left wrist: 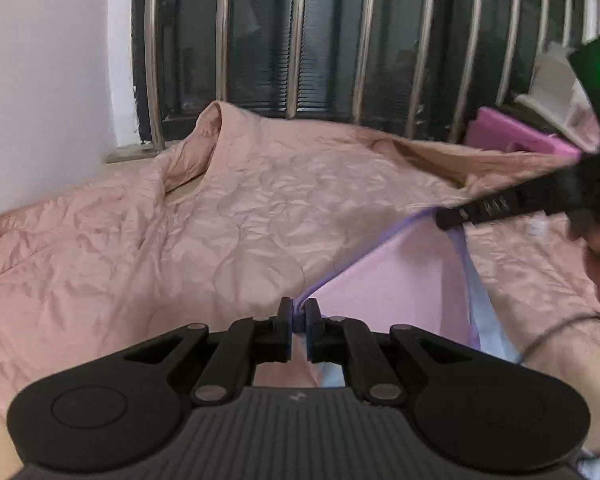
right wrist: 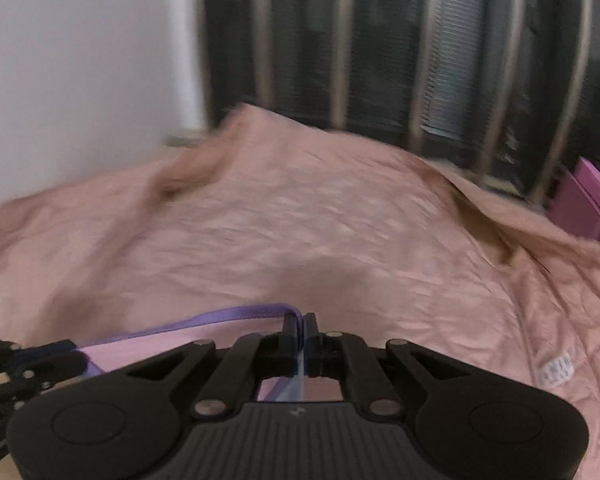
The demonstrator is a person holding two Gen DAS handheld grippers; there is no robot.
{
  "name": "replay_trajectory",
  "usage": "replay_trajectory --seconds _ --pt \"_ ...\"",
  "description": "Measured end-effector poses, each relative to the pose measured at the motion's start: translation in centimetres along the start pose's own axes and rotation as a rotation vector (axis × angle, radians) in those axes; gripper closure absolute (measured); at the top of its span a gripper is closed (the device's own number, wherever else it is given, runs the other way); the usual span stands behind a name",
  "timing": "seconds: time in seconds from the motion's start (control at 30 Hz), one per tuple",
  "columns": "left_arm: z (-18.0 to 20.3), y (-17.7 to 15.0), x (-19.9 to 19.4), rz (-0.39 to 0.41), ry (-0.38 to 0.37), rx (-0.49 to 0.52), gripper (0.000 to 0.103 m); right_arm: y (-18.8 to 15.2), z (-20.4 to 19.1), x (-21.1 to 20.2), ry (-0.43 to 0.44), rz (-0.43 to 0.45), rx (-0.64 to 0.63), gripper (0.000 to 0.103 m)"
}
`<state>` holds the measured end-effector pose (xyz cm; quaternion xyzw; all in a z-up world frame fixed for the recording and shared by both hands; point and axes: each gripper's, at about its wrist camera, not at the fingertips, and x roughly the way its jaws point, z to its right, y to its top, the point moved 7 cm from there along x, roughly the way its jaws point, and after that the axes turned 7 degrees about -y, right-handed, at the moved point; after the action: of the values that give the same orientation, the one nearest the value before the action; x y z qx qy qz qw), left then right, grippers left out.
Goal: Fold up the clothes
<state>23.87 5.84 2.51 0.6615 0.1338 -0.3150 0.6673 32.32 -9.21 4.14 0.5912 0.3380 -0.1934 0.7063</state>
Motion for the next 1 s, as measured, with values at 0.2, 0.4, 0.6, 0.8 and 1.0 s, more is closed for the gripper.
replay_trajectory --seconds 0.2,0.4,0.6,0.8,1.0 --pt "-0.3 -0.4 -1.3 0.002 0.064 -0.043 0.06 -1.4 1.0 -1.3 0.029 0.032 0.003 0.073" --pt "3.2 -3.4 -12.8 0.155 0.022 -0.072 0.033 -5.4 0.7 -12.8 0.136 0.212 -0.05 0.042" --pt "10.0 -11.2 -18.4 0.143 -0.149 -0.075 0.028 -17.9 1.5 -20.4 0.352 0.161 -0.077 0.042" --pt "14.6 -16.1 -16.1 0.003 -0.166 0.003 0.04 -23.5 2.0 -18.1 0.353 0.073 -0.05 0.065" --pt "15.6 -18.0 -15.1 -0.042 -0.195 0.05 0.09 -25.6 0.5 -16.4 0.335 0.057 -0.017 0.09"
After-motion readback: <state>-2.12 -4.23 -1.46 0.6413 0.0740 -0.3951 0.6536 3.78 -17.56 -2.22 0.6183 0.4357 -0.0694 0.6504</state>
